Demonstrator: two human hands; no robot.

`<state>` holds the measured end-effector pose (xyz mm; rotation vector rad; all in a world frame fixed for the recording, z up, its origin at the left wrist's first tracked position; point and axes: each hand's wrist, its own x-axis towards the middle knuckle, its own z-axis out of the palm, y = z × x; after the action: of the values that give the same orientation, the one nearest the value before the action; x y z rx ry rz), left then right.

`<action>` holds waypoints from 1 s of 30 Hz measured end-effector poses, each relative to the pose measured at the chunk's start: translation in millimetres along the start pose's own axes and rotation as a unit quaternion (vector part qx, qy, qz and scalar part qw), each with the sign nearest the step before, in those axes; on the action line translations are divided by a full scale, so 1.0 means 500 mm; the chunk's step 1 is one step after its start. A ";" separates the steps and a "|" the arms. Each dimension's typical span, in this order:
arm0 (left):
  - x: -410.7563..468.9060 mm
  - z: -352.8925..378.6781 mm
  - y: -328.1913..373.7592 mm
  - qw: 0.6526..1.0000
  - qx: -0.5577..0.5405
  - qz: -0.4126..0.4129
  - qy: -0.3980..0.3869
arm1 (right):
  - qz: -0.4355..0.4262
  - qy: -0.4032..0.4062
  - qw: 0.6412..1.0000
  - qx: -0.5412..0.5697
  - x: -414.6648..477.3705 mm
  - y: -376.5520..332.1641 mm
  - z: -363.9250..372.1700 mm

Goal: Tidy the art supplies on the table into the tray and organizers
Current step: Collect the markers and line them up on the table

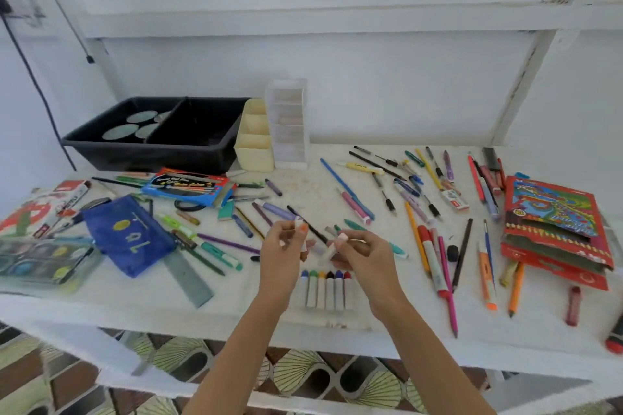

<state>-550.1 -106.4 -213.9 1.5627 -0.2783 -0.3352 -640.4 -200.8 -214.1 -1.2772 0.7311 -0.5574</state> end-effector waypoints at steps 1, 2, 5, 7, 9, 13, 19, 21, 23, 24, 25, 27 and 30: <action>-0.009 -0.022 -0.004 1.000 0.012 0.014 0.007 | -0.016 -0.015 1.000 -0.010 -0.015 0.009 0.010; -0.018 -0.042 -0.008 0.999 0.020 0.027 0.012 | -0.035 -0.025 0.999 -0.025 -0.028 0.019 0.018; -0.044 -0.089 -0.017 0.998 0.024 0.059 0.028 | -0.114 -0.043 0.988 -0.093 -0.063 0.043 0.043; -0.057 -0.109 -0.025 0.997 0.019 0.068 0.044 | -0.181 -0.053 0.970 -0.157 -0.079 0.058 0.057; -0.067 -0.124 -0.037 0.997 0.010 0.065 0.047 | -0.245 -0.081 0.933 -0.251 -0.085 0.083 0.063; -0.081 -0.139 -0.061 0.998 -0.025 0.035 0.047 | -0.327 -0.092 0.844 -0.415 -0.093 0.138 0.064; -0.078 -0.151 -0.080 0.997 -0.052 0.015 0.047 | -0.399 -0.056 0.766 -0.501 -0.109 0.170 0.066; -0.078 -0.151 -0.079 0.998 -0.046 0.022 0.044 | -0.385 -0.051 0.769 -0.508 -0.110 0.171 0.066; -0.082 -0.148 -0.076 0.997 -0.041 0.044 0.038 | -0.353 -0.020 0.786 -0.507 -0.106 0.165 0.062; -0.084 -0.146 -0.076 0.997 -0.036 0.060 0.032 | -0.334 0.005 0.790 -0.514 -0.100 0.162 0.056; -0.086 -0.145 -0.077 0.996 -0.025 0.078 0.022 | -0.319 0.027 0.788 -0.526 -0.093 0.160 0.049; -0.087 -0.141 -0.086 0.993 0.027 0.117 -0.001 | -0.301 0.043 0.774 -0.555 -0.081 0.161 0.032; -0.088 -0.141 -0.103 0.973 0.129 0.192 -0.027 | -0.297 0.030 0.754 -0.585 -0.076 0.174 0.019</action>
<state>-565.6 -23.4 -263.3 1.7117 -0.6769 -0.0381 -660.5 -148.3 -291.0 -2.7490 0.7190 -0.6559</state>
